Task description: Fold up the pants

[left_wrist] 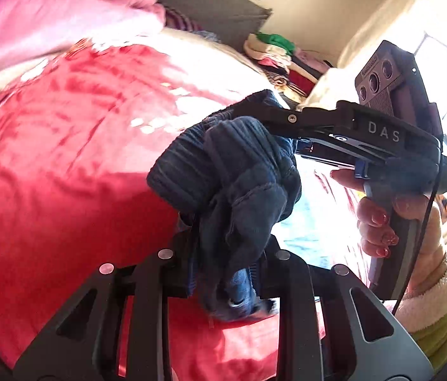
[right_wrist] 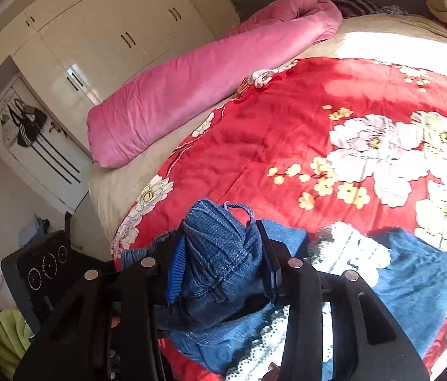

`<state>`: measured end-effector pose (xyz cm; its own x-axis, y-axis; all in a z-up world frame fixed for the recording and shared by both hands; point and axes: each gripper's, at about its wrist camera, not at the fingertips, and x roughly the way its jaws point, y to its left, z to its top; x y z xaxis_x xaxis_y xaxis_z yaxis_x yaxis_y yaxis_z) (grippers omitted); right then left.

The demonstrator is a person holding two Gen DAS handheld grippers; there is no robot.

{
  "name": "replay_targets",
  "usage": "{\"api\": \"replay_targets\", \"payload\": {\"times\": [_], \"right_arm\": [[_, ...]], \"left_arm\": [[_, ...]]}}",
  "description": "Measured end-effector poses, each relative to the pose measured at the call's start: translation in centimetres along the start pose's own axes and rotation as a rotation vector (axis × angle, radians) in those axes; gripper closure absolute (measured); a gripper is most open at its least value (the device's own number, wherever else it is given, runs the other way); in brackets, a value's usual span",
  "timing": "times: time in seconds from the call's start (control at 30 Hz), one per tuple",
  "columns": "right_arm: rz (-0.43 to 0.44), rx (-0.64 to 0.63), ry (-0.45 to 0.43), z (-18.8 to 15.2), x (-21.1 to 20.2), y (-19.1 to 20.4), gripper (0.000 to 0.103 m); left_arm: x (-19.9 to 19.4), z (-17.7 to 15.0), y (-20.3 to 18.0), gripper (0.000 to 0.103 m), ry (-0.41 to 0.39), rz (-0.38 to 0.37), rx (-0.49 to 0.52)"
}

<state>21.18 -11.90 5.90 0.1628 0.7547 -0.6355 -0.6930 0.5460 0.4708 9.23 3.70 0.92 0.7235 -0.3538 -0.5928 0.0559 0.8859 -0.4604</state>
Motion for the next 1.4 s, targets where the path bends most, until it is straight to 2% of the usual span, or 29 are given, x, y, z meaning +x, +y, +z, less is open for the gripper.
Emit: {"api": "replay_targets", "payload": {"times": [0.17, 0.3, 0.53, 0.6, 0.67, 0.73, 0.87, 0.9, 1.03, 1.13, 1.27, 1.4], "right_arm": [[-0.001, 0.05, -0.053, -0.9, -3.3, -3.2, 0.065], [-0.003, 0.112, -0.082, -2.5, -5.1, -6.2, 0.063], [-0.039, 0.254, -0.132, -7.1, -7.8, -11.1, 0.059], [-0.047, 0.3, -0.163, -8.4, -8.8, -12.2, 0.053], [-0.066, 0.328, -0.187, -9.3, -9.6, -12.7, 0.051], [-0.071, 0.32, -0.189, -9.7, -9.9, -12.2, 0.048], [-0.071, 0.259, -0.146, -9.1, -8.9, -10.6, 0.033], [-0.084, 0.245, -0.12, -8.8, -8.3, -10.2, 0.032], [-0.188, 0.185, -0.032, -8.9, -5.9, -9.4, 0.032], [-0.251, 0.193, -0.018, -10.4, -5.9, -10.5, 0.032], [-0.27, 0.239, -0.052, -12.6, -7.9, -12.1, 0.031], [-0.328, 0.269, -0.081, -13.8, -10.0, -12.8, 0.031]], "left_arm": [[2.2, 0.5, -4.0, 0.085, 0.014, 0.007, 0.088], [3.7, -0.4, -6.8, 0.084, 0.035, 0.011, 0.145], [6.3, -3.2, -9.4, 0.07, 0.106, 0.005, 0.235], [6.9, -4.3, -9.6, 0.068, 0.124, 0.011, 0.265], [6.9, -5.4, -10.0, 0.067, 0.125, 0.024, 0.308], [6.6, -6.4, -10.4, 0.059, 0.126, 0.019, 0.359], [6.2, -8.3, -11.4, 0.051, 0.122, 0.031, 0.462], [6.2, -8.6, -11.6, 0.049, 0.122, 0.033, 0.476], [5.7, -9.2, -12.1, 0.04, 0.135, 0.004, 0.496], [5.8, -9.6, -12.1, 0.038, 0.148, -0.014, 0.503], [5.3, -9.5, -12.1, 0.032, 0.144, -0.086, 0.487], [4.0, -8.2, -10.9, 0.026, 0.139, -0.155, 0.399]]}}
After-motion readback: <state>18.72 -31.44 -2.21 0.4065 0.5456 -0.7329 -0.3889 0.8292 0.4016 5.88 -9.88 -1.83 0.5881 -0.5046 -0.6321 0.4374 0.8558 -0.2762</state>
